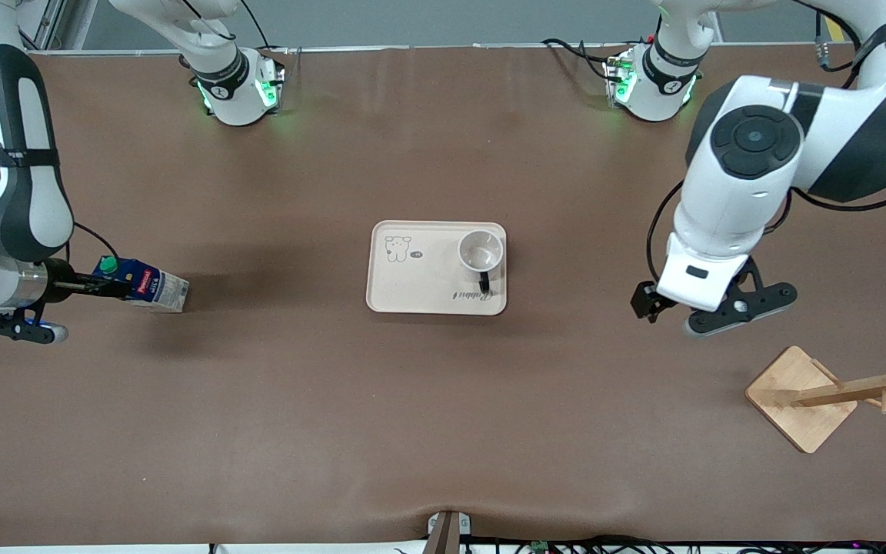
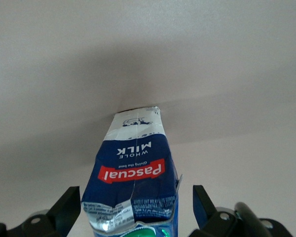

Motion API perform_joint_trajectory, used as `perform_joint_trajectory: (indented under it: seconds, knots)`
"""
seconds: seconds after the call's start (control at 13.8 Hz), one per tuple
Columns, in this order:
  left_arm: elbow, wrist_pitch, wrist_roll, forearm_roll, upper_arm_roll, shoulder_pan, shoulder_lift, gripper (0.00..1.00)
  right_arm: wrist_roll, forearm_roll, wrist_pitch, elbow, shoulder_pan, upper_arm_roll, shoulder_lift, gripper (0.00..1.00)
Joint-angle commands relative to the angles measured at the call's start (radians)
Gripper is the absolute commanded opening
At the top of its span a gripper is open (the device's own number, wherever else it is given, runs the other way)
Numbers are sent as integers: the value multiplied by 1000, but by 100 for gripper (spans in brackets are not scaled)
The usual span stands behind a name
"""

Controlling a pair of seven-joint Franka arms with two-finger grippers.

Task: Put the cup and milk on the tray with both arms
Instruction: 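Release the mug and raise the left gripper while the right lifts milk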

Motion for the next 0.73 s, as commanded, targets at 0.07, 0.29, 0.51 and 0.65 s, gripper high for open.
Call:
perform_joint_trajectory:
  seconds: [0.07,0.29,0.51,0.65]
  knots:
    - [78,-172,48,-73,-3,22,-10,100,1,16,20,-74,-14,11,-51,100]
    - [87,-180,216,-105,4,61,-58,100,2,18,162,-177,-11,11,-91,100]
    - [72,-183,366,-155,113,52,-133,100,1,18,216,-191,-15,14,-100,10]
    - [62,-223,467,-215,170,51,-178,100,-1,56,175,-177,-8,15,-110,0]
